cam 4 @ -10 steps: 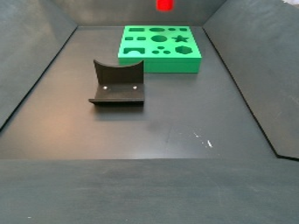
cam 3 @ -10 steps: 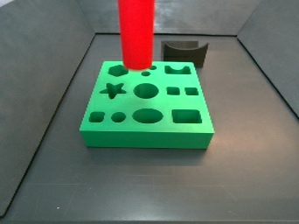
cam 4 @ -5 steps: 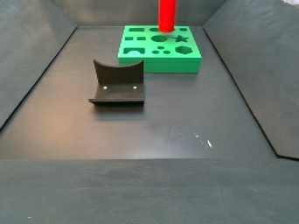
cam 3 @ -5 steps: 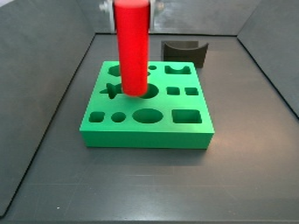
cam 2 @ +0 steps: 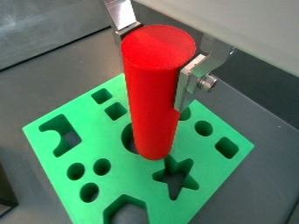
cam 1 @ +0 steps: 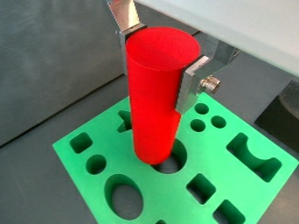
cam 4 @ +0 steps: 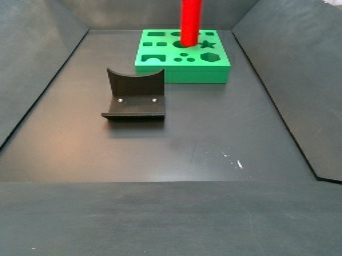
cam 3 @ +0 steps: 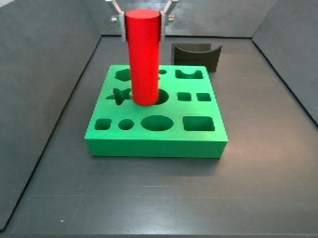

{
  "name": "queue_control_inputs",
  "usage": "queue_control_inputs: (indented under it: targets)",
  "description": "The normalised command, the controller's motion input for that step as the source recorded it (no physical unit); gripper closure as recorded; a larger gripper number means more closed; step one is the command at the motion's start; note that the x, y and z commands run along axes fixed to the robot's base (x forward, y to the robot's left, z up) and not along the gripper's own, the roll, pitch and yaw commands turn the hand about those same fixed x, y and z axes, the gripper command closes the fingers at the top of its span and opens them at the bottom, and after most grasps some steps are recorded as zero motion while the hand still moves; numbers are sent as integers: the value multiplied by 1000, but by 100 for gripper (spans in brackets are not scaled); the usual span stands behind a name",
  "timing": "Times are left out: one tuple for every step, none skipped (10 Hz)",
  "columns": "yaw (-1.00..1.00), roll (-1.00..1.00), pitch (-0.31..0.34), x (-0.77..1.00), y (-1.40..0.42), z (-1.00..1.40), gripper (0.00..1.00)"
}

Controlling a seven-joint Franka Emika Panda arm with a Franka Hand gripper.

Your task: Insert the round object.

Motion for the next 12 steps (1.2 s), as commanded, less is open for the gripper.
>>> queue_control_inputs:
  targets:
    - [0,327,0,357,0,-531,100]
    - [0,307,-216,0,0,-460,100]
    - [0,339,-214,0,-29,-423,100]
    - [0,250,-131,0,-60,-451,100]
    - [-20,0,-94,0,-66,-366,100]
    - [-54,-6,-27,214,-74,-357,100]
    - [-60,-9,0,383,-20,-417,100]
    - [0,13,26,511,0,-437,100]
    - [0,93,41,511,0,-431,100]
    - [0,83,0,263,0,-403,100]
    - [0,4,0,149,0,-366,100]
    - [-26,0,0,223,0,-383,100]
